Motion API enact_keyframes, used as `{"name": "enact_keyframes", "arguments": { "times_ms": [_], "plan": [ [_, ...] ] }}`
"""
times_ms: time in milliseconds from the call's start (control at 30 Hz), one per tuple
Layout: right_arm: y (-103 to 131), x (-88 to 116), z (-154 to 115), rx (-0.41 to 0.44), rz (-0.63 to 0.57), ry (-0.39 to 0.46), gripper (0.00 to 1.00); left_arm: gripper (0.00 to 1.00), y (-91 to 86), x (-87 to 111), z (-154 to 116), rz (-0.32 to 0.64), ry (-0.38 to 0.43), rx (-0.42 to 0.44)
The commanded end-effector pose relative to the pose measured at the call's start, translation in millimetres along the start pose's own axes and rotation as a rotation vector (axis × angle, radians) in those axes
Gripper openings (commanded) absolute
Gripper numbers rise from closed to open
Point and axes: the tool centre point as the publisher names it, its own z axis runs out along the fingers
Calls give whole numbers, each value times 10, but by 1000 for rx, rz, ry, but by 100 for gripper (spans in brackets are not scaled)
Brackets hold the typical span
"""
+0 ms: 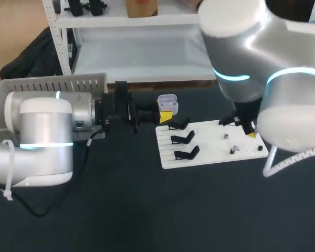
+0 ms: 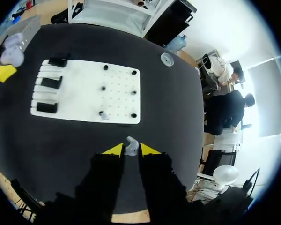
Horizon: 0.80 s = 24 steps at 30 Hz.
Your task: Pick up each earbud case from the left stands, insert the matching earbuds, close the lid, and place the case in the box.
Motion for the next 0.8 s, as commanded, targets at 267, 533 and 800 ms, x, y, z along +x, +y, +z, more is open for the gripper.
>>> {"name": "enact_keyframes", "arguments": {
  "times_ms": [267, 533, 800],
  "plan": [
    [242, 79, -452, -90, -3, 18, 0, 0, -15, 7, 0, 2, -3, -6],
    [242, 79, -452, -90, -3, 18, 0, 0, -15, 7, 0, 2, -3, -6],
    [311, 75, -528, -95, 16, -12, 0, 0, -15, 7, 0, 2, -3, -6]
  ]
}}
